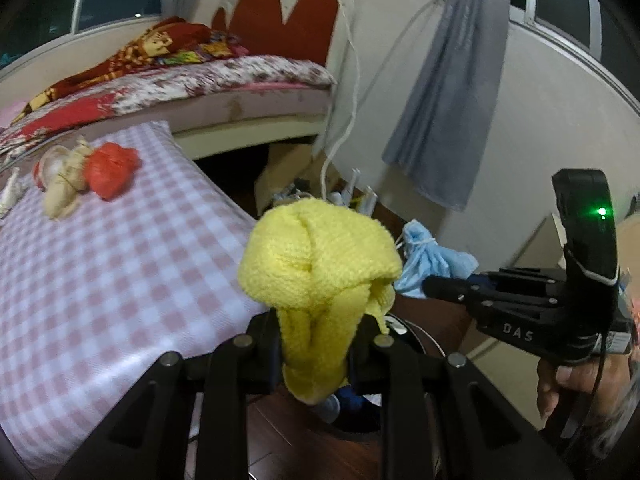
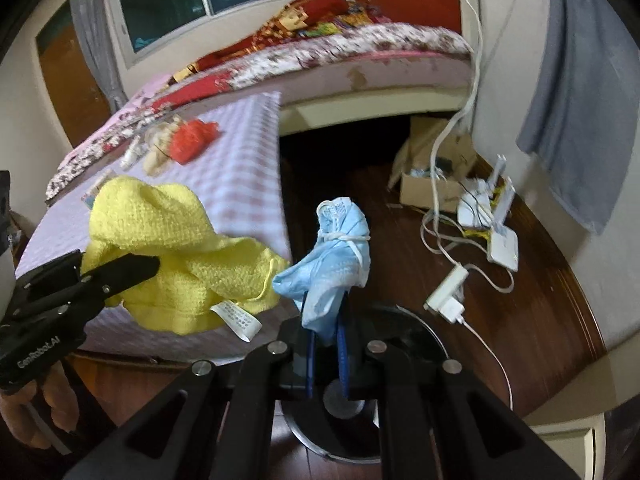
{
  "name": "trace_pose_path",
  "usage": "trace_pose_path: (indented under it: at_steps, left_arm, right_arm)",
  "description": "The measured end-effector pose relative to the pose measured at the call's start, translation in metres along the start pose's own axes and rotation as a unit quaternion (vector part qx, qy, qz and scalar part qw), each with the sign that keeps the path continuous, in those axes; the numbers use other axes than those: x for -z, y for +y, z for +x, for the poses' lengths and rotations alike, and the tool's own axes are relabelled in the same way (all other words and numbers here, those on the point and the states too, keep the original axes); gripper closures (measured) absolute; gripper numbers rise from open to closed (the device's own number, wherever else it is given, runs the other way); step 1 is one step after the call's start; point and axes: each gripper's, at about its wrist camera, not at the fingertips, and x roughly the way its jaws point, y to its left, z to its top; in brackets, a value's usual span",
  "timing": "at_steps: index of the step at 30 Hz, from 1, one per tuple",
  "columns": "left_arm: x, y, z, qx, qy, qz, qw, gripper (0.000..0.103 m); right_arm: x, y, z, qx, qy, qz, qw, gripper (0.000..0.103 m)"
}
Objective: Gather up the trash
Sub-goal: 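Carry the yellow cloth with the left tool while the right tool carries the mask over the bin, then open the left tool dropping the yellow cloth into the bin while the right tool drops the mask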
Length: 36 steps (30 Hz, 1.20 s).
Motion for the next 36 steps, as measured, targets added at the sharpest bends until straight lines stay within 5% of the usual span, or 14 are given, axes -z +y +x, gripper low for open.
trace_pose_path:
  at_steps: [15,29,31,32,33,35,36]
  left_arm:
    - [0.042,-0.037,0.051,0.025,0.08,0.023,0.9962,0.078]
    - [0.071,-0.035,0.097,0.024,0.153,0.02,0.9878,0.076]
    - [0.071,-0.035,0.1,0.029,0.155,0.019,0.9873,0.072]
    - [0.071,-0.036,0.102,0.031,0.156,0.018,0.9871,0.059]
    - [0.07,-0.037,0.105,0.027,0.158,0.019,0.9868,0.034]
    - [0.069,-0.038,0.107,0.002,0.151,0.024,0.9882,0.006]
    - [0.069,-0.037,0.106,-0.008,0.142,0.028,0.9895,0.002]
  right_arm:
    - [0.055,-0.046,0.027,0.023,0.081,0.016,0.996,0.093]
    - [0.084,-0.046,0.074,0.029,0.166,-0.014,0.986,0.093]
    - [0.086,-0.047,0.078,0.029,0.172,-0.017,0.985,0.093]
    - [0.086,-0.046,0.08,0.029,0.175,-0.018,0.984,0.093]
    - [0.087,-0.047,0.083,0.032,0.18,-0.022,0.983,0.092]
    - [0.091,-0.052,0.091,0.064,0.194,-0.027,0.979,0.066]
    - [0.093,-0.054,0.093,0.075,0.196,-0.026,0.977,0.035]
